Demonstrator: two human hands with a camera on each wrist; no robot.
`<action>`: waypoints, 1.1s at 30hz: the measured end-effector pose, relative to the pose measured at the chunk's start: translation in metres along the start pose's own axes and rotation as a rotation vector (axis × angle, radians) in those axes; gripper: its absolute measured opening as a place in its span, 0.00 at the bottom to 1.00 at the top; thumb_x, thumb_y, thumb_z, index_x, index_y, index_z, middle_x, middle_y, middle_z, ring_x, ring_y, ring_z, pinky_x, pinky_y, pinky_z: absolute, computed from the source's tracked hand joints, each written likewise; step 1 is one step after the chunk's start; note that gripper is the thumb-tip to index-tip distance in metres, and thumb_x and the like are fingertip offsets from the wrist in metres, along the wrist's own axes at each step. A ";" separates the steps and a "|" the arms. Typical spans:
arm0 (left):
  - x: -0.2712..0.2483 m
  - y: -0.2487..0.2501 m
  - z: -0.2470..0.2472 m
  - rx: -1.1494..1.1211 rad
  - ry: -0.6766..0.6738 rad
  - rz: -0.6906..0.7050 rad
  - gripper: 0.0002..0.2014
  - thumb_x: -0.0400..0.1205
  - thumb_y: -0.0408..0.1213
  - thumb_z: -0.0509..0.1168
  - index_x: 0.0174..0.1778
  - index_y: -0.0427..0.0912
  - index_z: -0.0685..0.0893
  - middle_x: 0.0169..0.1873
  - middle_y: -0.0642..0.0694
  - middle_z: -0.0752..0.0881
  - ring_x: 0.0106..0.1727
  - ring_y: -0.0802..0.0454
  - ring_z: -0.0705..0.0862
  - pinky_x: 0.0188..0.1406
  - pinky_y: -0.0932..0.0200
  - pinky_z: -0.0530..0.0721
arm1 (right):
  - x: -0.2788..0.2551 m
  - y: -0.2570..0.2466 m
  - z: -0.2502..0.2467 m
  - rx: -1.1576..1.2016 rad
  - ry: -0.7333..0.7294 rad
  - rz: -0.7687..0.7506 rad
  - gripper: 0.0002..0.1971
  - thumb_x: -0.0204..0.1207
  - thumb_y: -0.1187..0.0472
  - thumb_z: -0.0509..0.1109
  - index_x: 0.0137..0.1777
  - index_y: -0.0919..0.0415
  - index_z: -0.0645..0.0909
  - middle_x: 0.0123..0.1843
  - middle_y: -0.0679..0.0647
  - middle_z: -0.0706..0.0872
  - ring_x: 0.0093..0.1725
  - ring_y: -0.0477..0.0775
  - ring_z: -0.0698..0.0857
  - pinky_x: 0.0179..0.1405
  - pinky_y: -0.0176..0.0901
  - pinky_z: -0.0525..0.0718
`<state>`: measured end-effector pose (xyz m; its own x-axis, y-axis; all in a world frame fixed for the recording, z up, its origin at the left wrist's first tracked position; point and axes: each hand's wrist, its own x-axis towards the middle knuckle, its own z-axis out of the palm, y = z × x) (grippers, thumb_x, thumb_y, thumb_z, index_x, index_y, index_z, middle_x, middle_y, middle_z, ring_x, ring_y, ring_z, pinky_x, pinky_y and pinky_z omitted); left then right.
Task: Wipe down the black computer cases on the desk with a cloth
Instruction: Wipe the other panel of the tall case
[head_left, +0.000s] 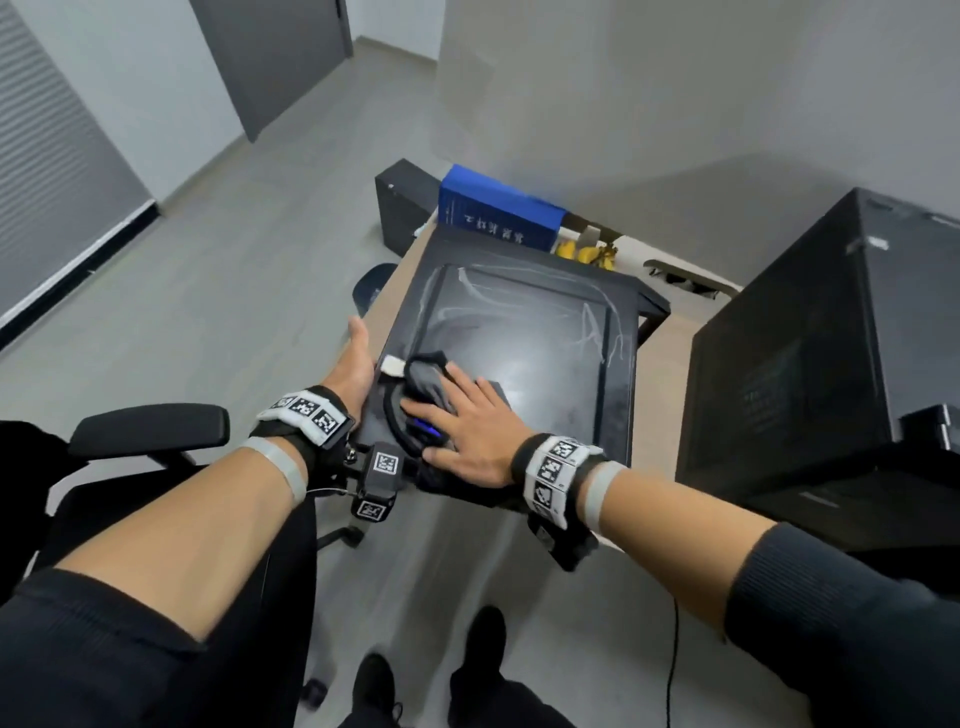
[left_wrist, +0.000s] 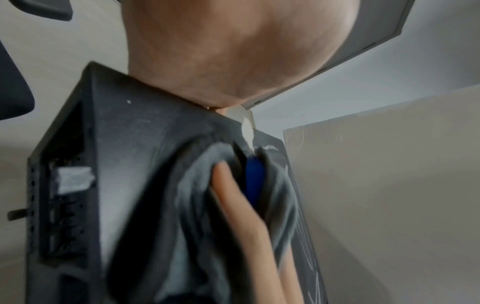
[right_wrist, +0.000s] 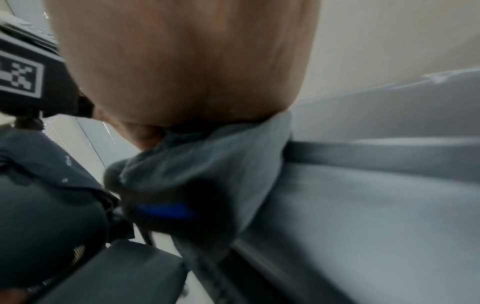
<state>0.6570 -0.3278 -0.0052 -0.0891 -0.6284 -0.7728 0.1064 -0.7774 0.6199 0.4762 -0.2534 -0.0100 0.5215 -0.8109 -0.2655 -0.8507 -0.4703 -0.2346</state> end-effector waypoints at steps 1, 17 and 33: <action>-0.002 0.001 0.000 -0.025 0.009 -0.023 0.51 0.78 0.79 0.36 0.61 0.39 0.89 0.51 0.31 0.91 0.45 0.37 0.92 0.43 0.47 0.90 | -0.001 0.013 -0.004 -0.012 -0.025 -0.001 0.33 0.83 0.36 0.57 0.86 0.35 0.52 0.90 0.56 0.46 0.88 0.60 0.39 0.85 0.63 0.41; 0.029 0.033 0.020 0.022 0.153 0.037 0.48 0.83 0.74 0.36 0.55 0.36 0.88 0.40 0.37 0.92 0.41 0.40 0.90 0.41 0.51 0.85 | 0.041 0.024 -0.013 -0.221 0.054 -0.193 0.35 0.79 0.35 0.58 0.84 0.46 0.64 0.86 0.57 0.62 0.87 0.63 0.52 0.82 0.74 0.50; 0.093 0.104 0.036 0.064 0.043 0.040 0.42 0.85 0.71 0.40 0.58 0.39 0.87 0.32 0.40 0.89 0.28 0.47 0.88 0.25 0.59 0.84 | 0.128 0.085 -0.068 -0.052 0.015 0.154 0.38 0.81 0.37 0.57 0.88 0.48 0.53 0.90 0.62 0.44 0.88 0.64 0.39 0.86 0.64 0.42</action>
<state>0.6240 -0.4681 -0.0081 -0.0435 -0.6582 -0.7516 0.0449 -0.7529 0.6566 0.4661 -0.4211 -0.0009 0.3838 -0.8799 -0.2800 -0.9231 -0.3571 -0.1430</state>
